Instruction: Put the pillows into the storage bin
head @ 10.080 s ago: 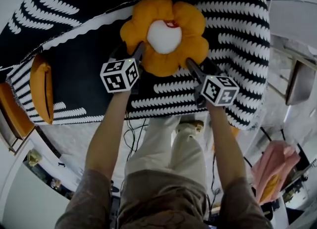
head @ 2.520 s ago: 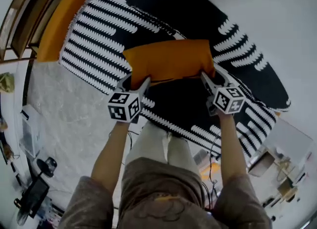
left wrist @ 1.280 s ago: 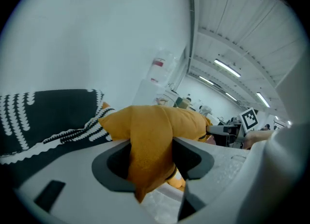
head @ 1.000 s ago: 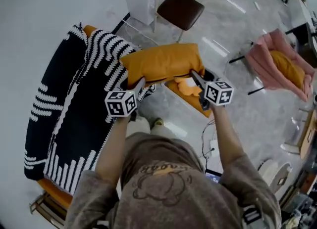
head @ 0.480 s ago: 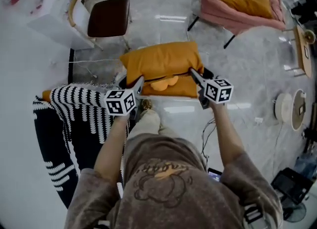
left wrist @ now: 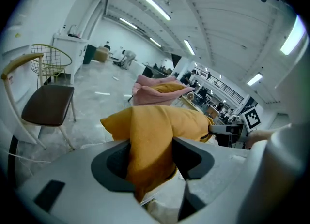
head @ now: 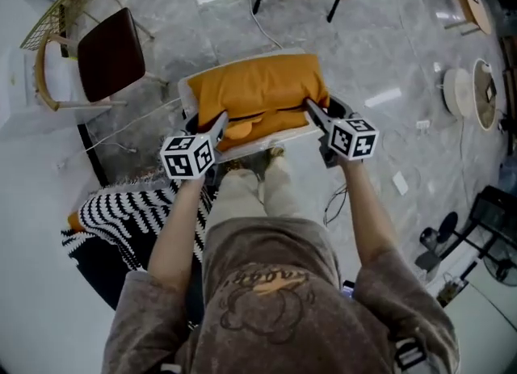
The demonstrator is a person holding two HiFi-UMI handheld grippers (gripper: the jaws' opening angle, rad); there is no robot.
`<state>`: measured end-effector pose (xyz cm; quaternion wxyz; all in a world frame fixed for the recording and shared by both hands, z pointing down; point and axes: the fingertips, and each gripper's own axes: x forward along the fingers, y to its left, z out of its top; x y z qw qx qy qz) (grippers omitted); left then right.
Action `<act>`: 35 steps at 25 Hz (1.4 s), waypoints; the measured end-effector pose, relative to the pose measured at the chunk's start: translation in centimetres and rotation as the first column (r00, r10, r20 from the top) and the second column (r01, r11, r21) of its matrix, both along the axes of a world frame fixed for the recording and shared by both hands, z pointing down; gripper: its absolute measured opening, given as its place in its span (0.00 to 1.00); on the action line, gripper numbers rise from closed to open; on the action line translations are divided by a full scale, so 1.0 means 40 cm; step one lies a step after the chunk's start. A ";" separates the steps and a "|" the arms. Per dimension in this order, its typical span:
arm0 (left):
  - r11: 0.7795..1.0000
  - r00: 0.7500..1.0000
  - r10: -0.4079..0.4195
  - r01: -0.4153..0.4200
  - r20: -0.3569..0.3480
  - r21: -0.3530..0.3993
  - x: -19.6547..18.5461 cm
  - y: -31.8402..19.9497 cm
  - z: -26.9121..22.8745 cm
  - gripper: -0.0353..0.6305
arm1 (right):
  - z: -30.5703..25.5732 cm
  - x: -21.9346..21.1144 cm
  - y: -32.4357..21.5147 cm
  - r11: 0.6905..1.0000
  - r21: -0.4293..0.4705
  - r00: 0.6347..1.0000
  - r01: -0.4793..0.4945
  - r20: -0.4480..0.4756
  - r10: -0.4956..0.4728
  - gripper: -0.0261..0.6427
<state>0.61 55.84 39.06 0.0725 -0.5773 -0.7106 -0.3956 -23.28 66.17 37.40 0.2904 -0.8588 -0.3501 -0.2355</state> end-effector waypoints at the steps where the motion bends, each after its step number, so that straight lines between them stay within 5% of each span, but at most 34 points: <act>1: 1.000 1.000 0.010 -0.010 0.002 0.010 -0.014 0.021 0.017 0.39 | 0.017 -0.017 0.015 1.000 0.009 1.000 -0.007 0.000 0.007 0.33; 11: 0.986 0.999 -0.008 0.002 0.032 0.167 -0.132 0.098 0.337 0.40 | 0.355 -0.128 0.104 0.987 0.160 0.999 0.013 0.039 -0.020 0.34; 24: 0.922 0.993 -0.070 0.027 0.099 0.385 -0.284 -0.003 0.951 0.43 | 0.946 -0.264 0.034 0.929 0.370 0.979 0.025 0.181 -0.099 0.35; 31: 0.903 0.992 -0.088 0.040 0.093 0.427 -0.333 -0.023 1.046 0.50 | 1.059 -0.339 0.020 0.913 0.405 0.967 -0.055 0.250 -0.053 0.42; 35: 0.914 0.996 -0.060 0.030 0.062 0.403 -0.339 0.013 1.023 0.60 | 1.057 -0.362 0.058 0.935 0.344 0.936 -0.090 0.351 -0.039 0.55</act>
